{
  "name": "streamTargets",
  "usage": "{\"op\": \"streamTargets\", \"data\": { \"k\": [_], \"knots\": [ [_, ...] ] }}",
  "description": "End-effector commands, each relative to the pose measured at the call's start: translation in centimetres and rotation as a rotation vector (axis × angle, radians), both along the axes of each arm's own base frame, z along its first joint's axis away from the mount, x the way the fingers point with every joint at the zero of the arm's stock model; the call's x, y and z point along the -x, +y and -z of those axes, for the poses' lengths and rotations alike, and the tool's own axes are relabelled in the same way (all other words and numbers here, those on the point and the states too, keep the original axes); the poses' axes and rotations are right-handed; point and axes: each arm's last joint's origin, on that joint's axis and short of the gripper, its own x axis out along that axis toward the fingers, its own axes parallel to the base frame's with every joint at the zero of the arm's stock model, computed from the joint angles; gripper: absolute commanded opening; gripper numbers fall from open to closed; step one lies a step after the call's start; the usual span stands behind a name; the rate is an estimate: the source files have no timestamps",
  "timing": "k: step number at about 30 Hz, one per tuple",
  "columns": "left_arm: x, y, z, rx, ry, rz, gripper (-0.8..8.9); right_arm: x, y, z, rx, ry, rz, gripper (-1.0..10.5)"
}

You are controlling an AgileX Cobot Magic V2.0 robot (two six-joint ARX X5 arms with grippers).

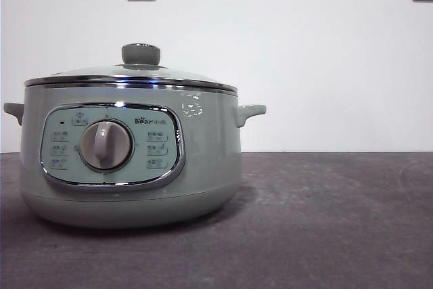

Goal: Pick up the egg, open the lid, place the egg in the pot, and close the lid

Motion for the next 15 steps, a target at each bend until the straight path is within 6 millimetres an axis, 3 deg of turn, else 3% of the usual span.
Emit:
{"op": "streamTargets", "data": {
  "k": [1, 3, 5, 8, 15],
  "knots": [
    [1.7, 1.1, -0.9, 0.013, -0.038, 0.013, 2.28, 0.0, 0.0, 1.6, -0.020, 0.000, 0.010, 2.7],
    [2.7, 1.8, -1.1, 0.014, -0.042, 0.018, 1.15, 0.2, -0.2, 2.7, -0.044, -0.016, 0.014, 2.4],
    [3.5, 2.4, -1.2, 0.009, -0.036, 0.017, -0.25, 0.4, -0.4, 3.9, -0.061, -0.034, 0.013, 1.2],
    [4.2, 2.9, -1.1, 0.000, -0.023, 0.016, -0.08, 0.5, -0.5, 5.8, -0.074, -0.044, 0.014, -0.2],
    [5.4, 3.4, -0.7, -0.068, -0.029, 0.046, -0.08, 0.2, -0.1, 10.3, -0.143, -0.095, 0.020, -0.2]
  ]
}}
